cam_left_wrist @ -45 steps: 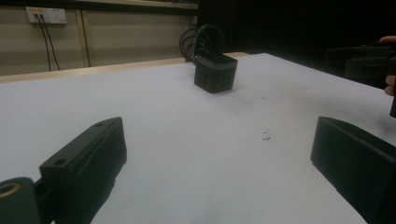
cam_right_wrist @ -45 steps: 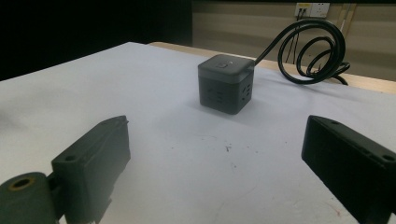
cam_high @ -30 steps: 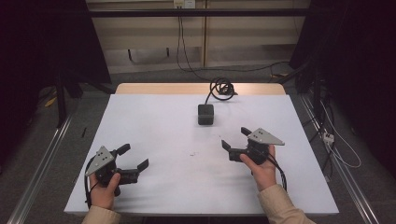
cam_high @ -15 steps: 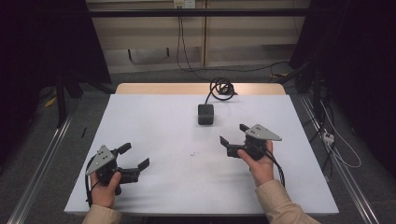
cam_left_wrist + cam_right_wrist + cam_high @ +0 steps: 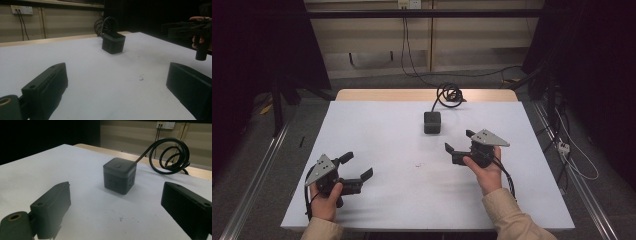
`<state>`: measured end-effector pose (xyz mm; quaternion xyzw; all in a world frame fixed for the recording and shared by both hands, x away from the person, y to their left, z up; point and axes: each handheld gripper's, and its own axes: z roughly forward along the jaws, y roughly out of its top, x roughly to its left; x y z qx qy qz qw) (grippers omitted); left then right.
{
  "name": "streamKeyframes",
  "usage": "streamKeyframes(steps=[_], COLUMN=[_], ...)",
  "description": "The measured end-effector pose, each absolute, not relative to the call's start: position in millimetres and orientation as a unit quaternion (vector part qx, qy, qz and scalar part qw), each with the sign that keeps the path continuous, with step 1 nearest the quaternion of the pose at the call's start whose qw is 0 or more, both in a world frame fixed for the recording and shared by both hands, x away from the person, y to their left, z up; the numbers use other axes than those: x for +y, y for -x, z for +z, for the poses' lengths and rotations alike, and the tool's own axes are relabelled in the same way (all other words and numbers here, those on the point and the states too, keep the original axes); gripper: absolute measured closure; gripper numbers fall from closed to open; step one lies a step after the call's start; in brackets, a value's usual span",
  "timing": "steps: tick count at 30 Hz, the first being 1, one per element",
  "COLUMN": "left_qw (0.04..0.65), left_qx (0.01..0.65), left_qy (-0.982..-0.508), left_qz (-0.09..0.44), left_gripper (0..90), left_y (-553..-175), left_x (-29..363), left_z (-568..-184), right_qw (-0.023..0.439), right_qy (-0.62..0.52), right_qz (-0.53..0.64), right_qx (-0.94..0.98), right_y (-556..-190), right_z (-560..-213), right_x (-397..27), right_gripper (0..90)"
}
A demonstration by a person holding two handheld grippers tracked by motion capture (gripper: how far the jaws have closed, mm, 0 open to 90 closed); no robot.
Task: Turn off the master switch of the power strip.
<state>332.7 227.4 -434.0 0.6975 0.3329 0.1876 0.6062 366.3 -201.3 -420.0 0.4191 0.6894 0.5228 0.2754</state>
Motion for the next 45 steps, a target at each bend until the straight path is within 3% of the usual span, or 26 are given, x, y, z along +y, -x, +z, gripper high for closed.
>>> streamKeyframes(steps=[45], left_qw=[0.602], left_qx=[0.339], left_qy=[-0.698], left_qz=[0.19], left_gripper=[3.6], left_y=[-323.9], left_x=[239.5], left_z=[-436.5], right_qw=[0.278], right_qy=[-0.422], right_qz=[0.512], right_qx=[0.695], right_y=[-396.3], right_z=[-416.2], right_x=[-185.5], right_gripper=[8.5])
